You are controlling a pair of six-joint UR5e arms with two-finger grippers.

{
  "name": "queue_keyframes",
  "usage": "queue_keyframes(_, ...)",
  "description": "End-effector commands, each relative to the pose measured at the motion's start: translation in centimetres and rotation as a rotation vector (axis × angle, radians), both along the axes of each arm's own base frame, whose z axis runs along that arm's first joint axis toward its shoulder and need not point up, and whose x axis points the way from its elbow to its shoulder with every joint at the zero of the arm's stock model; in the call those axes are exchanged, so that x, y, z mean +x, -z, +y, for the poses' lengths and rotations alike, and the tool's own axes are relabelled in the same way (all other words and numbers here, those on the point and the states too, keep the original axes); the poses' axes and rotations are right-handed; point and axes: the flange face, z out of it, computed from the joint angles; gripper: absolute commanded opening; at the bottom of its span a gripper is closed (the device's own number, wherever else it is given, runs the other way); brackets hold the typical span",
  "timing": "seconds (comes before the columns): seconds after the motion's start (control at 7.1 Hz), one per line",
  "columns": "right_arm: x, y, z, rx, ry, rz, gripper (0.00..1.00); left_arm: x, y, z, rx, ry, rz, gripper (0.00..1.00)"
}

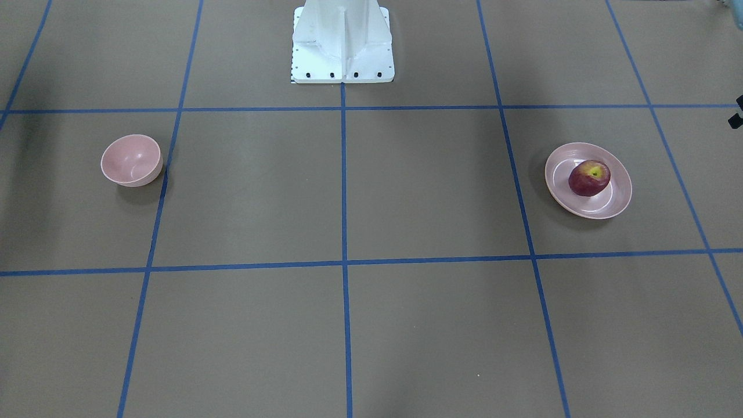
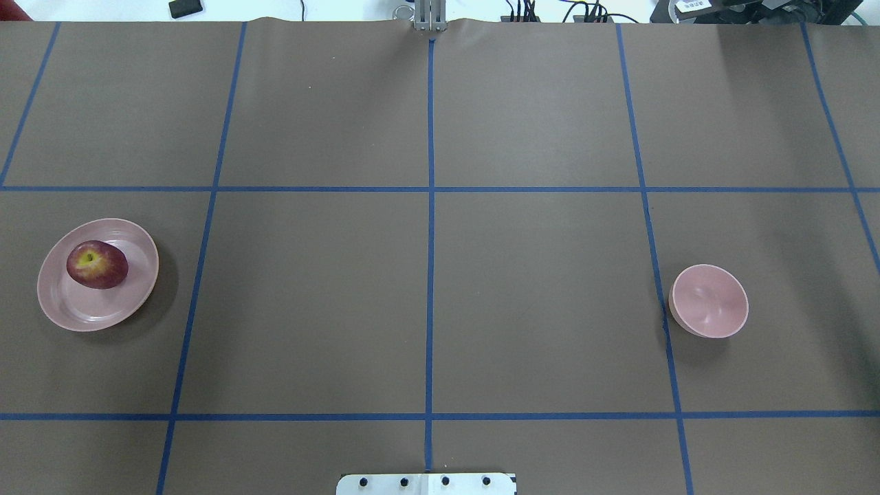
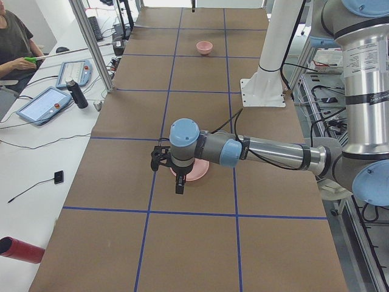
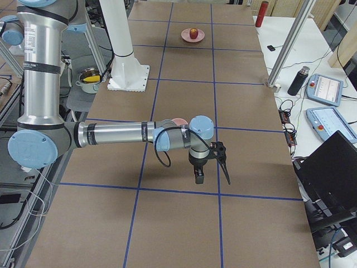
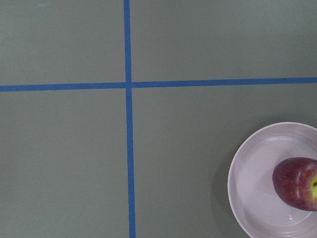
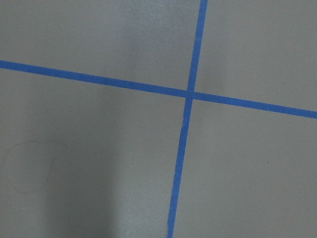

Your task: Move apple from plate to bowl

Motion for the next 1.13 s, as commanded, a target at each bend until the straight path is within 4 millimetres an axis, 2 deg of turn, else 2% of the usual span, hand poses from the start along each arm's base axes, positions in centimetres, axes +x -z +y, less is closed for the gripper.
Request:
queue_keyframes(0.0, 0.0, -0.3, 0.4, -0.009, 0.002, -0.010, 1.00, 0.1, -0.8, 0.0, -0.012, 0.003, 0.000, 0.98)
queue_keyframes(0.56, -0.1, -0.7, 0.4, -0.019, -0.001, -0.005, 1.00, 0.2, -0.1, 0.1, 0.004, -0.004, 0.005, 0.98)
queue_keyframes(0.99, -0.1, 0.8, -0.2, 0.021, -0.005, -0.011, 1.00, 0.2, -0.2, 0.2, -0.001, 0.001, 0.006, 0.98)
